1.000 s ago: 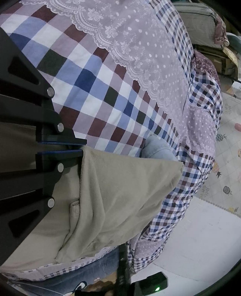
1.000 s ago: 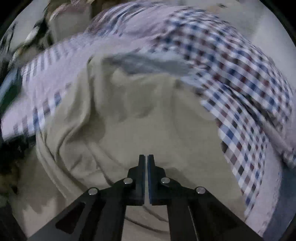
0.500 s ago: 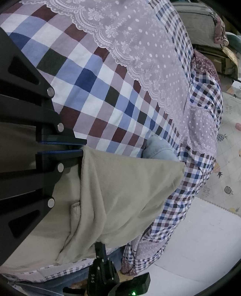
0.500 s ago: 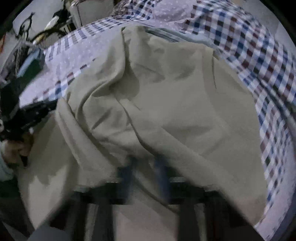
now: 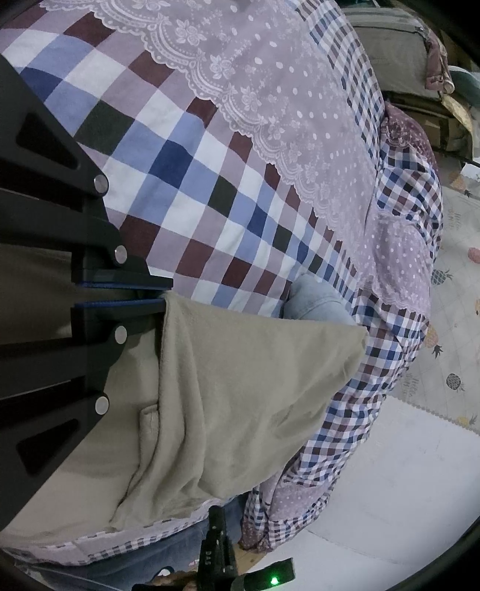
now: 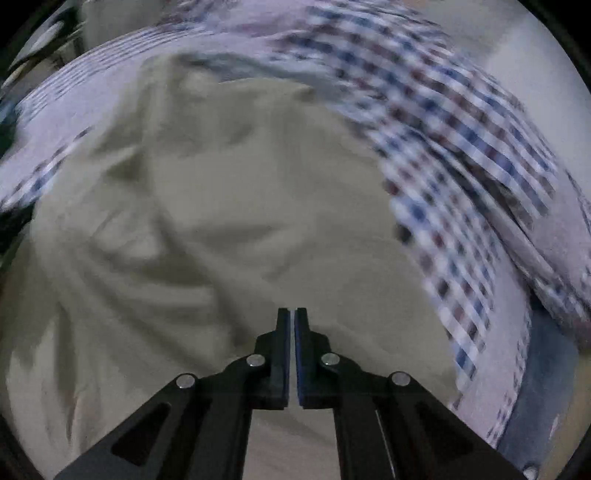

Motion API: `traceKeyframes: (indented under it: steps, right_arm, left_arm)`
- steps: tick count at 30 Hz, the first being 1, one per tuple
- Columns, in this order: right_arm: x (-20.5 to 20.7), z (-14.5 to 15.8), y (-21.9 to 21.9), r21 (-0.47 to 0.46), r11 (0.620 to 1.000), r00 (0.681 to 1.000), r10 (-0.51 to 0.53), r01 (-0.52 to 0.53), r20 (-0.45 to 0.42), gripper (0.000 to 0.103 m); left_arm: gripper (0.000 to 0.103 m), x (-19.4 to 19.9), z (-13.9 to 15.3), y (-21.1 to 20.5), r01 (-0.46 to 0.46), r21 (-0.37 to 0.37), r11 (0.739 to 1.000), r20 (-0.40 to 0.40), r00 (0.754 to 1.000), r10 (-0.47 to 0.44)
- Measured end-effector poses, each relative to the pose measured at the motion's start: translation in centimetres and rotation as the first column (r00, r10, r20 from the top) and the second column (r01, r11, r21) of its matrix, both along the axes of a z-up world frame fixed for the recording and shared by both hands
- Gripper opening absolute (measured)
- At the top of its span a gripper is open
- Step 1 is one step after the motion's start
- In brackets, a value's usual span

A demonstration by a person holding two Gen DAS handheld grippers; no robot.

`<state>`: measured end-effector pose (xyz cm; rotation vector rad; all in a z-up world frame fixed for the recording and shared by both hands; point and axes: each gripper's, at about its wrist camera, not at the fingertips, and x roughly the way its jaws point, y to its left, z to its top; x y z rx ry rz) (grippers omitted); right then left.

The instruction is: Fold clothes

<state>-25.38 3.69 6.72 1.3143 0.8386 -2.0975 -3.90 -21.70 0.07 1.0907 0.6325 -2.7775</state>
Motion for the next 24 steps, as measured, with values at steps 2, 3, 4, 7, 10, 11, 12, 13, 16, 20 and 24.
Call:
traceKeyframes:
  steps: [2, 3, 4, 7, 10, 11, 12, 13, 16, 20, 24]
  right_arm:
    - [-0.8, 0.4, 1.5, -0.039, 0.997, 0.998, -0.059, 0.059, 0.005, 0.003]
    - [-1.2, 0.5, 2.5, -0.05, 0.994, 0.996, -0.094, 0.094, 0.011, 0.009]
    - [-1.4, 0.3, 3.6, -0.052, 0.99, 0.991, -0.133, 0.134, 0.023, 0.014]
    - [-1.6, -0.5, 8.0, -0.066, 0.97, 0.971, -0.228, 0.233, 0.077, 0.036]
    - [-1.5, -1.3, 11.0, -0.077, 0.947, 0.946, -0.302, 0.311, 0.118, 0.039]
    - [-1.5, -1.6, 11.9, -0.081, 0.938, 0.937, -0.324, 0.336, 0.13, 0.04]
    - [-1.5, -1.9, 12.8, -0.084, 0.929, 0.927, -0.347, 0.361, 0.143, 0.041]
    - [-1.4, -2.1, 13.7, -0.086, 0.919, 0.916, -0.369, 0.385, 0.156, 0.041]
    - [-1.3, -2.9, 16.4, -0.093, 0.885, 0.88, -0.433, 0.456, 0.194, 0.041]
    - [-1.2, -4.0, 19.6, -0.092, 0.838, 0.829, -0.506, 0.538, 0.239, 0.041]
    - [-0.8, -4.5, 19.3, -0.079, 0.839, 0.828, -0.509, 0.538, 0.233, 0.03]
  left_arm:
    - [0.003, 0.0, 0.0, 0.0, 0.001, 0.001, 1.0, 0.001, 1.0, -0.001]
    - [0.003, -0.1, 0.0, 0.0, 0.002, 0.001, 1.0, 0.002, 1.0, -0.002]
    - [0.003, -0.1, 0.0, 0.0, 0.002, 0.0, 1.0, 0.003, 1.0, -0.002]
    - [0.003, -0.1, 0.0, 0.0, 0.002, 0.001, 1.0, 0.002, 1.0, -0.002]
    - [0.003, -0.1, 0.0, 0.0, 0.002, -0.003, 1.0, 0.004, 1.0, -0.002]
    - [0.003, -0.1, 0.0, 0.0, 0.002, -0.004, 1.0, 0.004, 1.0, -0.002]
    - [0.003, -0.1, 0.0, 0.1, 0.002, -0.005, 1.0, 0.005, 1.0, -0.002]
    - [0.003, -0.2, 0.0, 0.1, 0.002, -0.006, 1.0, 0.006, 1.0, -0.002]
    - [0.003, -0.4, 0.0, 0.2, 0.002, -0.008, 1.0, 0.008, 1.0, -0.002]
    - [0.003, -0.2, 0.0, 0.2, 0.0, -0.01, 1.0, 0.007, 1.0, 0.0]
    - [0.003, -0.1, 0.0, 0.2, -0.003, -0.006, 1.0, 0.002, 1.0, 0.003]
